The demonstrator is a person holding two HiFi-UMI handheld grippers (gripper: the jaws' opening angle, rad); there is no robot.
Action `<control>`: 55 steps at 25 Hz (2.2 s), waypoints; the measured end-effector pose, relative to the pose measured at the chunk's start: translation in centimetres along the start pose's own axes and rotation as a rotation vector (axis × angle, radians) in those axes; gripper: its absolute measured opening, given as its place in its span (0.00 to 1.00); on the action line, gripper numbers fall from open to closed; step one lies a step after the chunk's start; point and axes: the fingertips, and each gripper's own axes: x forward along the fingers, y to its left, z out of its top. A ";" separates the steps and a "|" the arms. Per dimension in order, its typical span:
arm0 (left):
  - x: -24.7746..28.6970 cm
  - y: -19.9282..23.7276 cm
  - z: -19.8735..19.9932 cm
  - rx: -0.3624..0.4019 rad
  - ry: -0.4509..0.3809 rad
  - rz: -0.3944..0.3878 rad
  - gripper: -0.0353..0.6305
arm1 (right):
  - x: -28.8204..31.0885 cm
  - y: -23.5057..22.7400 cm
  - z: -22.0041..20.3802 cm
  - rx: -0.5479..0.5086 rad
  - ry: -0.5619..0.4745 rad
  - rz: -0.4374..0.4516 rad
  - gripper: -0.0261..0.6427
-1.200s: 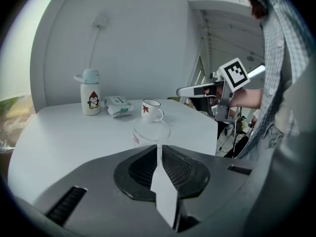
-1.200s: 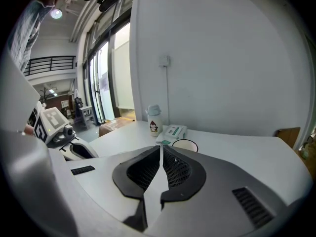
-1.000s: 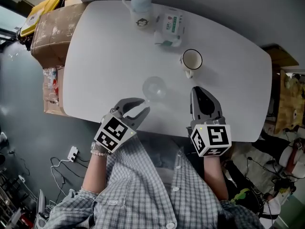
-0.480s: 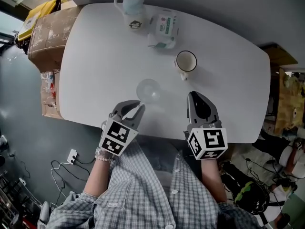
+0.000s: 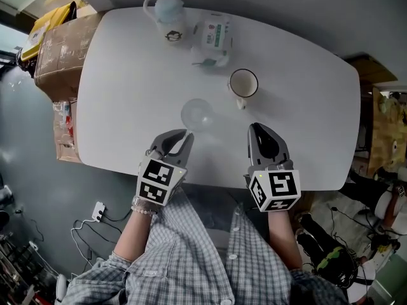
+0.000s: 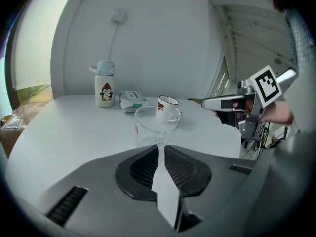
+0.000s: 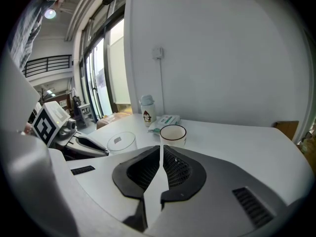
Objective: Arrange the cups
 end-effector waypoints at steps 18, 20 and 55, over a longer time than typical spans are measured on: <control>3.6 1.6 3.8 -0.061 -0.058 0.022 0.12 | 5.4 -0.8 -1.8 -0.081 0.096 -0.026 0.09; 3.9 1.8 4.4 -0.059 -0.070 0.026 0.12 | 6.0 -0.8 -1.9 -0.080 0.104 -0.026 0.09; 6.0 1.9 6.2 -0.040 -0.090 -0.010 0.12 | 7.2 1.1 -3.0 0.062 0.111 -0.037 0.13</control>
